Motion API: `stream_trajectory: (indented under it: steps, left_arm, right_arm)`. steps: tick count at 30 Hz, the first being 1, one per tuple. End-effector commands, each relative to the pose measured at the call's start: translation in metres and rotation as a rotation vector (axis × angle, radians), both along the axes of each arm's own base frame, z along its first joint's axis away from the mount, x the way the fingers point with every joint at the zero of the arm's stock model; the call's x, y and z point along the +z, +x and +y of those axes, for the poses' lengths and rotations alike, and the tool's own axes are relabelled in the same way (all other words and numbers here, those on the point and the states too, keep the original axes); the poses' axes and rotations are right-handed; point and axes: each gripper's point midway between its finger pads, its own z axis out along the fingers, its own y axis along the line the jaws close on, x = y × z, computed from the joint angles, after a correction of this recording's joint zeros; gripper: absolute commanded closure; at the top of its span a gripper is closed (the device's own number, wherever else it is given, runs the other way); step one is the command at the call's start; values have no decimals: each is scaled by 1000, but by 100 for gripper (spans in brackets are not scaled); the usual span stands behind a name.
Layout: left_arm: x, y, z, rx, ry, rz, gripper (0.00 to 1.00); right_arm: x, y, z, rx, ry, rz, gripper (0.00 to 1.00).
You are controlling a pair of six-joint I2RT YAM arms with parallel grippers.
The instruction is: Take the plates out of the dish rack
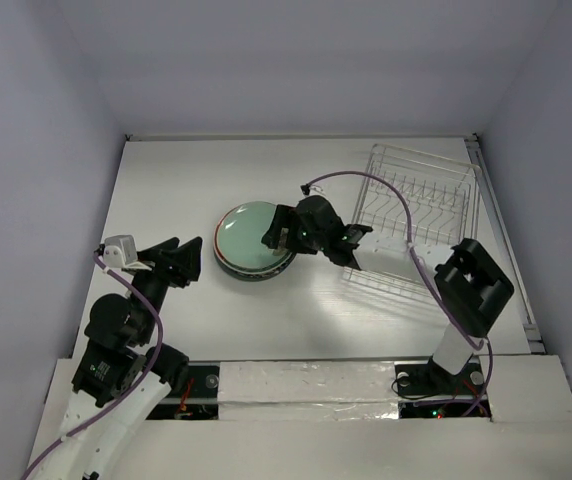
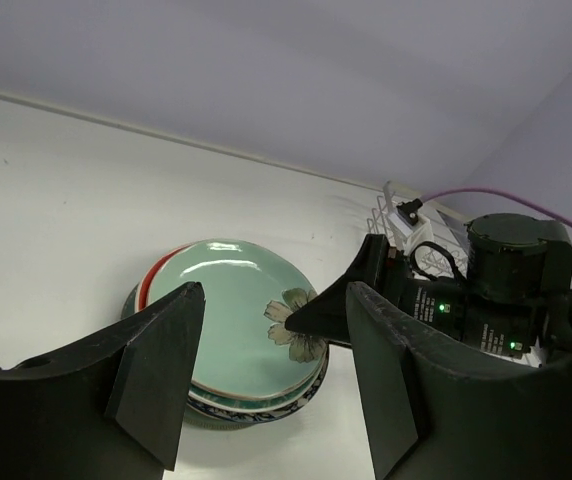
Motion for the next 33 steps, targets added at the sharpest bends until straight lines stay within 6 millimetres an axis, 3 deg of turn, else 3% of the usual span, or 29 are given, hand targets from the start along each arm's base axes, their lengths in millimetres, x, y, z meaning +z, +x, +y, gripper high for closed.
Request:
stream_trajectory:
  steps: [1, 9, 10, 11, 13, 14, 15, 16, 17, 18, 20, 21, 24, 25, 27, 28, 29, 30, 33]
  left_arm:
    - [15, -4, 0, -10, -31, -50, 44]
    - [15, -4, 0, -10, -30, -48, 42]
    - [15, -4, 0, -10, -29, -47, 41]
    - [16, -5, 0, -10, -30, -48, 38]
    - [15, -4, 0, -9, -27, -46, 34]
    - [15, -4, 0, -10, -28, -45, 30]
    - [15, -4, 0, -9, -27, -46, 27]
    - [16, -5, 0, -9, -27, -46, 25]
    - [16, -5, 1, -9, -28, -47, 21]
    - [17, -5, 1, -10, -30, -48, 19]
    - [19, -7, 1, -10, -34, -50, 12]
    - [20, -7, 2, -10, -34, -49, 9]
    - [26, -8, 2, -10, -30, -48, 5]
    - [28, -8, 2, -9, -26, -43, 5]
    - [44, -9, 3, -8, -20, -58, 4]
    - [50, -9, 4, -6, -14, -64, 4]
    - [66, -13, 6, -4, -15, -94, 4]
    - [70, -12, 6, -3, -10, -99, 4]
    - [78, -10, 6, 0, -8, -122, 4]
  right_arm:
    - [20, -3, -28, -43, -188, -74, 9]
    - [39, -12, -64, -114, -302, -118, 4]
    - [46, -15, -65, -119, -293, -136, 6]
    - [71, -22, -67, -121, -245, -179, 10]
    - [93, -30, -79, -143, -216, -231, 39]
    - [127, -40, -88, -157, -151, -288, 63]
    - [141, -44, -99, -185, -129, -314, 90]
    - [148, -49, -113, -218, -130, -339, 100]
    - [163, -54, -124, -240, -101, -369, 100]
    - [194, -66, -146, -271, -26, -433, 100]
    - [210, -79, -169, -296, 36, -487, 100]
    - [235, -94, -192, -320, 113, -546, 100]
    - [242, -111, -224, -364, 165, -598, 97]
    - [252, -122, -243, -391, 218, -627, 91]
    - [249, -130, -258, -413, 246, -644, 76]
    - [255, -138, -273, -443, 291, -668, 55]
    - [253, -140, -278, -454, 304, -675, 44]
    - [244, -140, -281, -468, 300, -667, 27]
    - [233, -141, -286, -487, 311, -661, 13]
